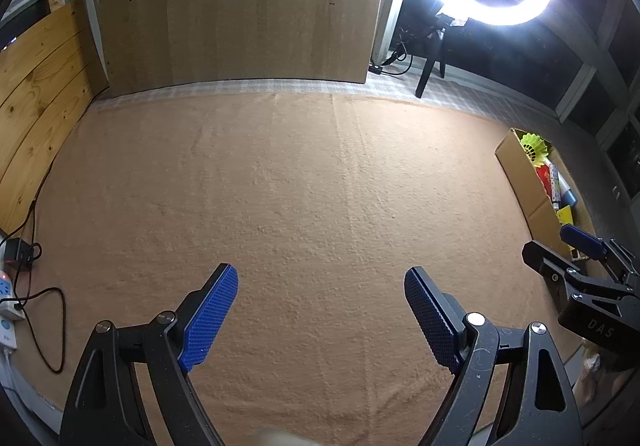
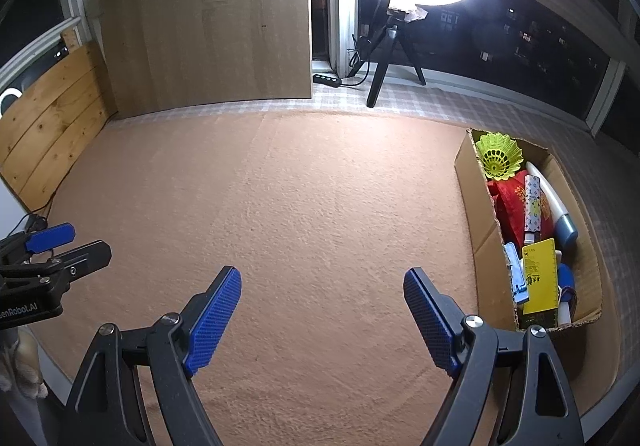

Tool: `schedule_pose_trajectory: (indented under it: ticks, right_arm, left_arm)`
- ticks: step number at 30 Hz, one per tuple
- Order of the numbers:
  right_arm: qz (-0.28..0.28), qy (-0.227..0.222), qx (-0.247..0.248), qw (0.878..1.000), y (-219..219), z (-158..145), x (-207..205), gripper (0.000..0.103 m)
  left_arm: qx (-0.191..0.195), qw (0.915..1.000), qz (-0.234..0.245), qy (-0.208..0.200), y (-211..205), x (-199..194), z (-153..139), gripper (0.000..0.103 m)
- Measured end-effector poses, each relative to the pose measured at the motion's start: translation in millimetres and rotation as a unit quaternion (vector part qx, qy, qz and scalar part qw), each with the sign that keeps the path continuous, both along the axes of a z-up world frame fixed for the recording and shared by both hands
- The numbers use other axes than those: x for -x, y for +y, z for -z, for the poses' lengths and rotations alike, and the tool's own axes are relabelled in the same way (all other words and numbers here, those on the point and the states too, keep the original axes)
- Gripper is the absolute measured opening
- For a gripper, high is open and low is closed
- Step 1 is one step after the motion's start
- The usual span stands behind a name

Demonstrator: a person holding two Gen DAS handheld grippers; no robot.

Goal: Organize objects

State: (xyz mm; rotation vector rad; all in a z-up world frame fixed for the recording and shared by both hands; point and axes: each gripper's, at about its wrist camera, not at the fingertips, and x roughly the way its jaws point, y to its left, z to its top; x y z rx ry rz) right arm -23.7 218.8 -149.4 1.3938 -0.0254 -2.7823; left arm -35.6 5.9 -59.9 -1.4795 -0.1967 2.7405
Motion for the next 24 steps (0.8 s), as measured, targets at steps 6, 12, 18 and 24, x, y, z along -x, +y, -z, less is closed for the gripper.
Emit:
schedule_pose_trajectory:
  ticks: [6, 12, 18, 24]
  right_arm:
    - [0.003, -0.004, 0.001, 1.000, 1, 3, 0, 0.080]
    - [0.002, -0.005, 0.001, 1.000, 1, 3, 1, 0.080]
    - [0.002, -0.011, 0.000, 1.000, 0, 7, 3, 0.080]
    - [0.004, -0.015, -0.001, 1.000, 0, 11, 6, 0.080]
  left_arm:
    - [0.001, 1.0000, 0.000, -0.001, 1, 0, 1, 0.088]
    - [0.001, 1.0000, -0.002, -0.003, 1, 3, 2, 0.088]
    - [0.002, 1.0000, -0.004, -0.005, 1, 4, 5, 0.089]
    - [-0.001, 1.0000, -0.003, -0.005, -1, 8, 7, 0.090]
